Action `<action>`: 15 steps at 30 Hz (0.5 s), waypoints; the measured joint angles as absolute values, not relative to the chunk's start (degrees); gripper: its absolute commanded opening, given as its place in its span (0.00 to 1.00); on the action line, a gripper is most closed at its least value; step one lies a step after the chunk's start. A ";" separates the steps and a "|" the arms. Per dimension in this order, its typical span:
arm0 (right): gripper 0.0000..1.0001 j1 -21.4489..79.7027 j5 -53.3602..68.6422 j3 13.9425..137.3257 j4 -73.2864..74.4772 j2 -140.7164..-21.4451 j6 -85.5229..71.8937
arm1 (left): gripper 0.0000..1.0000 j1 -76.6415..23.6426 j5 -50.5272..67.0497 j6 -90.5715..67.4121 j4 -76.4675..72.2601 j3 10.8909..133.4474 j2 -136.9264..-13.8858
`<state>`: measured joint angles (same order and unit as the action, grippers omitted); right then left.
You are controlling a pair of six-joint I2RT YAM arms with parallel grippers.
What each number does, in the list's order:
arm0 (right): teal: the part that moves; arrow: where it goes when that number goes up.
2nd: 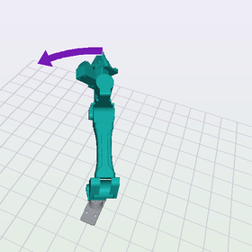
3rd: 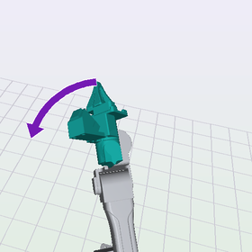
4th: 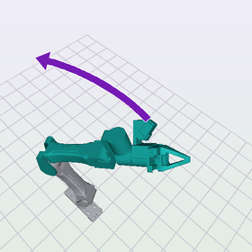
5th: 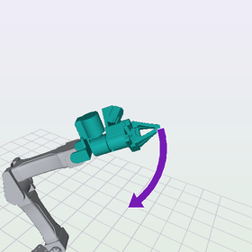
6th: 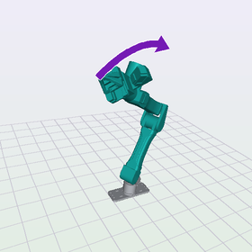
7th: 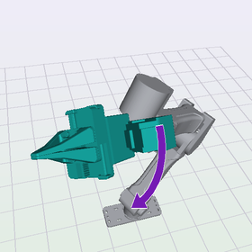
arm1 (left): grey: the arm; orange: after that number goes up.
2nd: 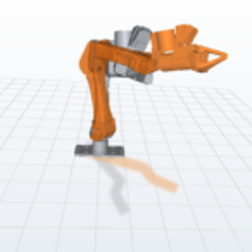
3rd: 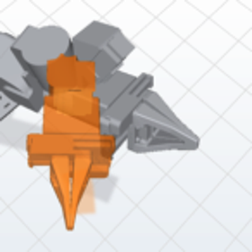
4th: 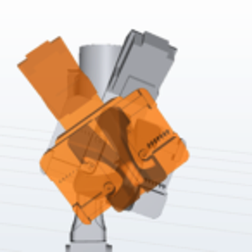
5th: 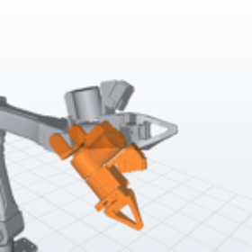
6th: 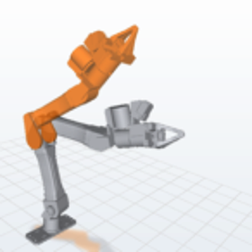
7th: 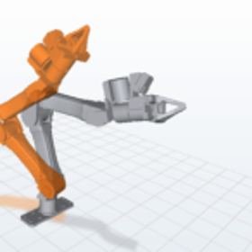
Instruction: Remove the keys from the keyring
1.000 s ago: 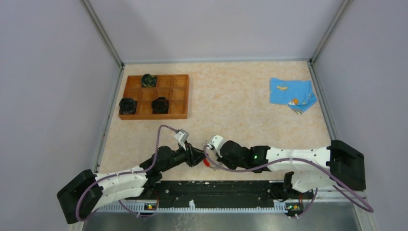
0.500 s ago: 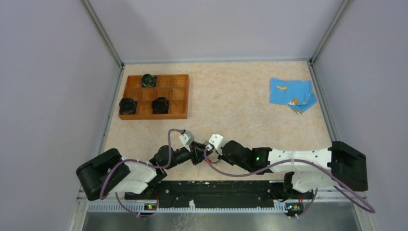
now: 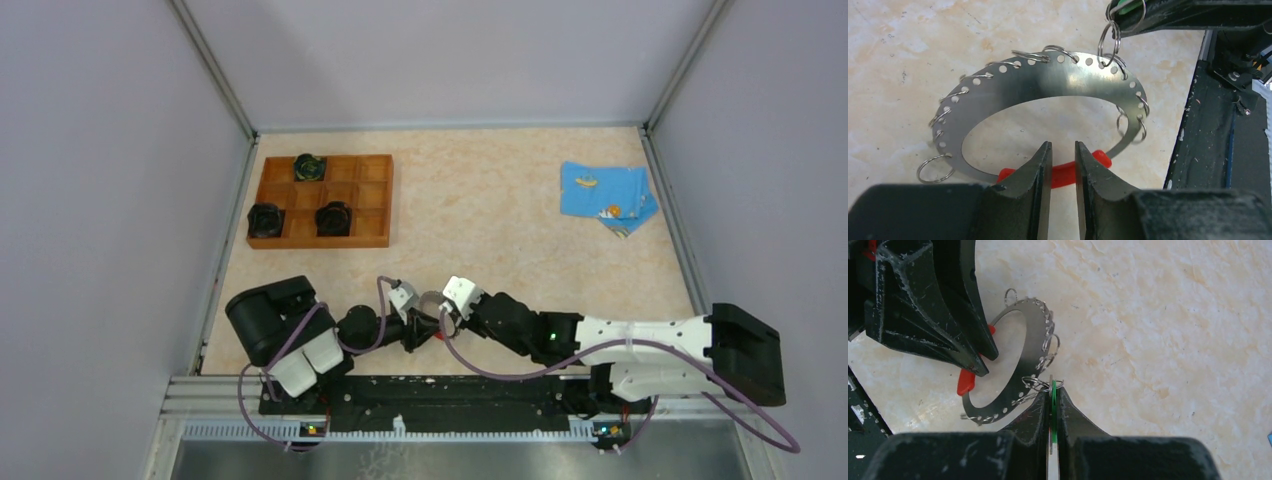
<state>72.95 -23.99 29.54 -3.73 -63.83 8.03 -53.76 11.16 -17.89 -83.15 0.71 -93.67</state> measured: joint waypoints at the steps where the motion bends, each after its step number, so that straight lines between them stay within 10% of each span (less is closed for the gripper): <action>1: 0.00 72.97 -24.05 29.28 -4.27 -63.57 8.16 | 0.29 -53.89 11.20 -17.89 -83.13 0.71 -94.41; 15: 0.00 72.97 -20.97 28.91 -6.39 -61.67 9.28 | 0.36 -54.35 7.18 -12.27 -73.25 0.73 -61.21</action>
